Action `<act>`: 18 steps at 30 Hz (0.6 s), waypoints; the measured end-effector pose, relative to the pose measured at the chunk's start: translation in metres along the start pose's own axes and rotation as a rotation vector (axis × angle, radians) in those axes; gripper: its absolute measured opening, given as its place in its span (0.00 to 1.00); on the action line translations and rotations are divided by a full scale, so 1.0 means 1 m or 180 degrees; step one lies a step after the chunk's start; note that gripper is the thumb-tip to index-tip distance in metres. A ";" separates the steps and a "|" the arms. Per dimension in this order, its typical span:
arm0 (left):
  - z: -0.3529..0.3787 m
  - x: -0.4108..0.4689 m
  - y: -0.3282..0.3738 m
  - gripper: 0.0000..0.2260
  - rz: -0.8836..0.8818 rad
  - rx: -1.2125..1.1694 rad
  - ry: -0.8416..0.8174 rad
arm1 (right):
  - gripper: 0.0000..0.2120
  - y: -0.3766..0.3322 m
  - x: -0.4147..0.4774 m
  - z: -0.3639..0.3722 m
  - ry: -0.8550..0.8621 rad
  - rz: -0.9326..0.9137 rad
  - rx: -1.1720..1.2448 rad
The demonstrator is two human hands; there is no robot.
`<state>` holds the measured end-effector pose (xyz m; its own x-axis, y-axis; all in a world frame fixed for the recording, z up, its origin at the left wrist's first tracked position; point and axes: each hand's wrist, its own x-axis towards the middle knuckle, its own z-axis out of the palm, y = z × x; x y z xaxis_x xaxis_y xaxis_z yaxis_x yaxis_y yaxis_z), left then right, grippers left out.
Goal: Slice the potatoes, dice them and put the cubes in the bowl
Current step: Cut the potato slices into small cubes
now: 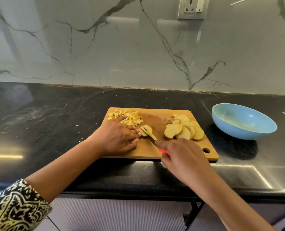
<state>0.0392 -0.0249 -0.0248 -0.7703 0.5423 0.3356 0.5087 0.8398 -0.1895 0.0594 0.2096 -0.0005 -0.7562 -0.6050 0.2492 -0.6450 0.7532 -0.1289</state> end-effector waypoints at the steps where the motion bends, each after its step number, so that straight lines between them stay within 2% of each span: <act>1: 0.000 0.000 0.000 0.23 -0.0018 -0.0032 -0.0025 | 0.20 0.001 -0.008 0.000 0.0031 0.0034 0.0033; 5: -0.001 0.000 0.001 0.23 -0.0025 -0.0119 0.0031 | 0.22 0.003 -0.023 -0.007 -0.0009 0.0136 0.0026; 11: -0.001 -0.002 -0.002 0.23 -0.0208 -0.0656 0.0069 | 0.19 0.001 -0.014 -0.013 -0.0018 0.0105 -0.0003; 18: -0.004 -0.002 -0.001 0.25 -0.0250 -0.0645 -0.0030 | 0.20 0.007 -0.006 -0.013 0.0019 0.0254 0.0199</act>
<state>0.0411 -0.0270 -0.0218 -0.8137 0.4763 0.3333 0.5131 0.8579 0.0266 0.0613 0.2220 0.0093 -0.8049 -0.5420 0.2416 -0.5885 0.7812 -0.2082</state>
